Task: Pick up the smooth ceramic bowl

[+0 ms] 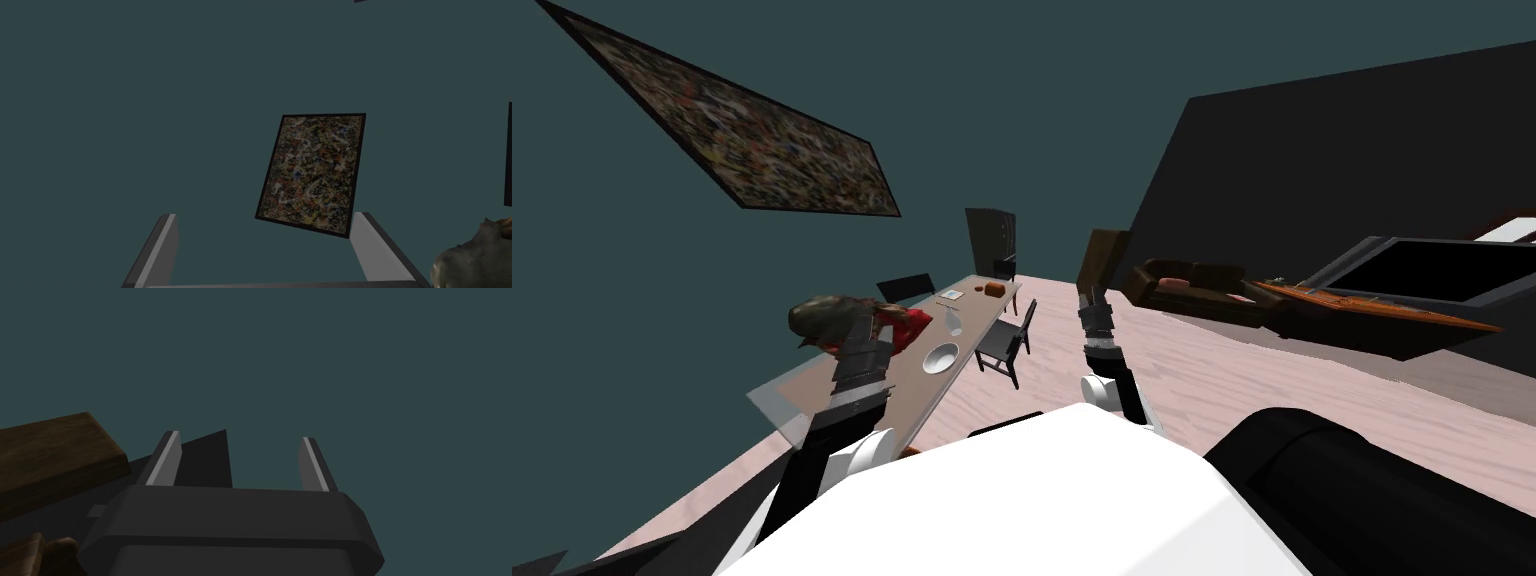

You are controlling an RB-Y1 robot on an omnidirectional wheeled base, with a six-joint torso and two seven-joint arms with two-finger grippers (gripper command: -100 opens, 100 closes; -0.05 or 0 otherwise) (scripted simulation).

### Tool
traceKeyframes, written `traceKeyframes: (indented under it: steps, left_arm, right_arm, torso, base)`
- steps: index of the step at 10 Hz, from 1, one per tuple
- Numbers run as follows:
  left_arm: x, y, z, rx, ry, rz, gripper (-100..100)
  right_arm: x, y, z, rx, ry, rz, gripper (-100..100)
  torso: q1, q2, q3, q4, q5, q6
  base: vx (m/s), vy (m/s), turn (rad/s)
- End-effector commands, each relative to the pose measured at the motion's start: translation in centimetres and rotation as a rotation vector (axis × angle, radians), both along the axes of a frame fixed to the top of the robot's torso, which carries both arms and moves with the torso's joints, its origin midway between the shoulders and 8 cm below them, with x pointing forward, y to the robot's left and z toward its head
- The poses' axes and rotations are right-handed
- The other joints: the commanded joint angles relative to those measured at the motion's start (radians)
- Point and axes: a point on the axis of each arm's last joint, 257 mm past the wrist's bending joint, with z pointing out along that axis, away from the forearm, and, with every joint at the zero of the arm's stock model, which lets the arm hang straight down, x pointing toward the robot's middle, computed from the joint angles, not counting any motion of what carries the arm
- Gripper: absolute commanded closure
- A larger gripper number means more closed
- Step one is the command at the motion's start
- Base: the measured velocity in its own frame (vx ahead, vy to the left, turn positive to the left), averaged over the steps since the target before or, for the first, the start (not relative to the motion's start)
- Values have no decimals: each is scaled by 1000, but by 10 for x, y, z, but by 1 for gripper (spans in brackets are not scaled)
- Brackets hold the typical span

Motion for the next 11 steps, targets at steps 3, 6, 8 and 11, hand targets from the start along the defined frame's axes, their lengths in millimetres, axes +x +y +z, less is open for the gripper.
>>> traceKeyframes:
  steps: [3, 6, 8, 11]
  left_arm:
    - [19, 17, -39, -23, 104, 14, -100]
    - [33, 33, -71, -41, 192, 28, -100]
    - [40, 42, -88, -50, 241, 36, -100]
    - [53, 61, -126, -68, 346, 55, -100]
  right_arm:
    - [0, 0, 0, 0, 0, 0, 0]
    - [0, 0, 0, 0, 0, 0, 0]
    - [0, 0, 0, 0, 0, 0, 0]
    - [0, 0, 0, 0, 0, 0, 0]
  torso:
    - [0, 0, 0, 0, 0, 0]
    - [0, -3, -2, -1, 0, 0]
    - [0, -2, -1, 0, 0, 0]
    - [1, -2, -1, 0, 0, 0]
  base:
    - [-68, -9, -120]
    - [-38, -10, -100]
    - [-51, -9, -125]
    - [-48, -6, -137]
